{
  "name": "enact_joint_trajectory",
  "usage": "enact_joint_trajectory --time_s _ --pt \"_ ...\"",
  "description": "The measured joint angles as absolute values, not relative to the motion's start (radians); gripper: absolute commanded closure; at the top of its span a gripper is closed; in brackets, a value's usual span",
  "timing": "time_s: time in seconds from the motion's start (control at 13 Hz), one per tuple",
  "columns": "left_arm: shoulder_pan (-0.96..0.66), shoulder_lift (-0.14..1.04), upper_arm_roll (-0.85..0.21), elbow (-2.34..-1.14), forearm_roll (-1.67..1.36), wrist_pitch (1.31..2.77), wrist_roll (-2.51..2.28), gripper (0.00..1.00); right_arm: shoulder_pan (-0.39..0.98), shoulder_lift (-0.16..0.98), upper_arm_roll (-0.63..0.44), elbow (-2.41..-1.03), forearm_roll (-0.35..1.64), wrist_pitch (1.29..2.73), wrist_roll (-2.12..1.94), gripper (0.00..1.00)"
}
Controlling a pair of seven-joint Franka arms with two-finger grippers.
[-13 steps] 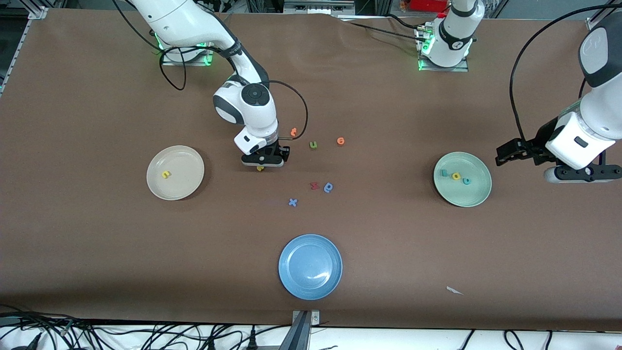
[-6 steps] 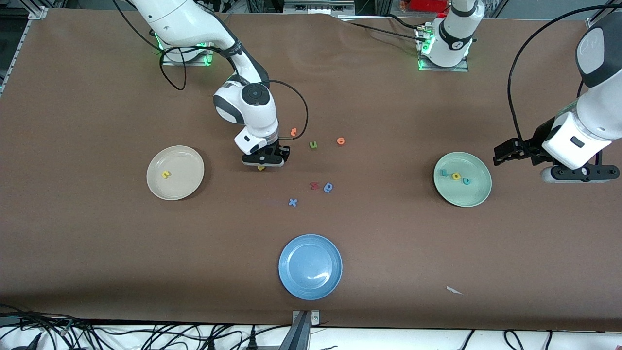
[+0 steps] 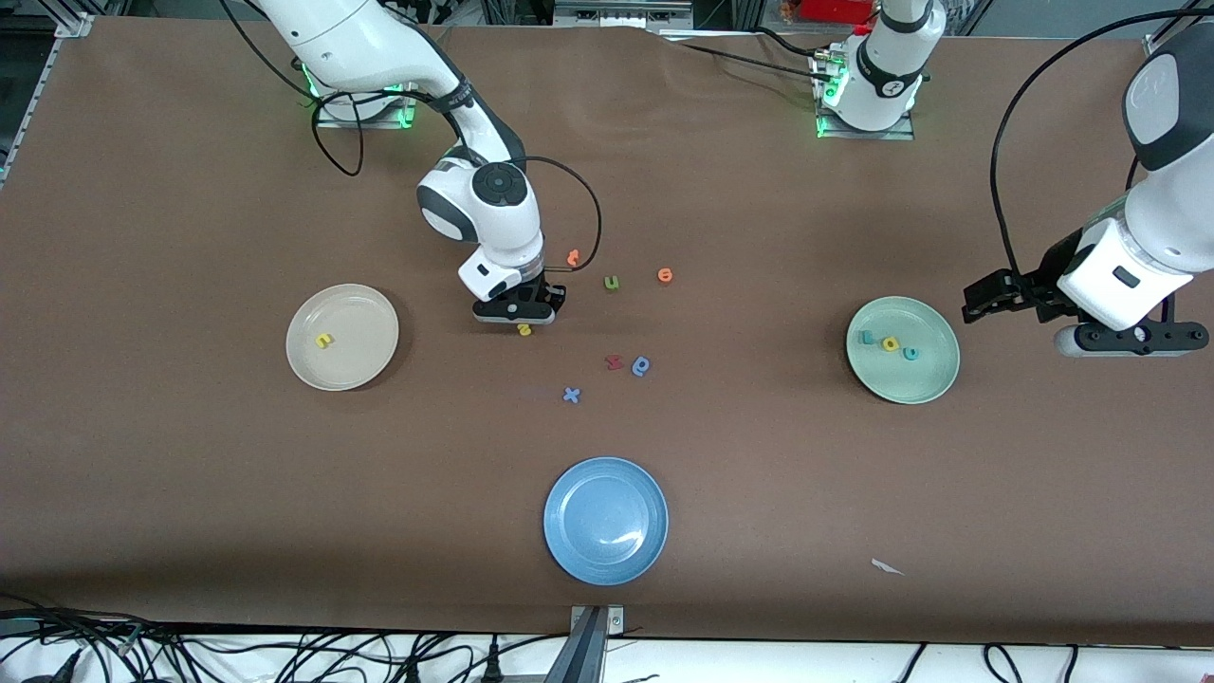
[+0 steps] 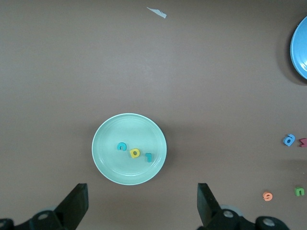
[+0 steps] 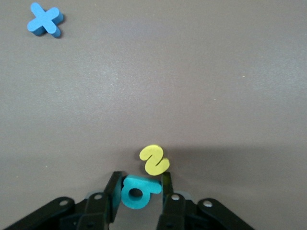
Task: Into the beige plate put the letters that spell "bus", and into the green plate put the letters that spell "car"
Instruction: 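Lower the right gripper and close on the teal letter, then carry the teal letter to the cream plate and open the right gripper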
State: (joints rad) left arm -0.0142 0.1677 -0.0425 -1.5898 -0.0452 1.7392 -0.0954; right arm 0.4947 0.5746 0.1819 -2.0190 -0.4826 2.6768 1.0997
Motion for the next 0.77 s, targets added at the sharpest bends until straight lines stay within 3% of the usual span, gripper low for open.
enact_joint_trajectory --time_s 0.15,0.77 --pt "-0.015 0.168 -0.043 -1.59 -0.045 1.739 -0.095 0.0 0.495 0.575 0.182 -2.019 -0.483 2.677 1.1 0.97" --pt "-0.015 0.168 -0.043 -1.59 -0.045 1.739 -0.095 0.0 0.436 0.53 0.192 -2.038 -0.485 2.672 1.061 0.98"
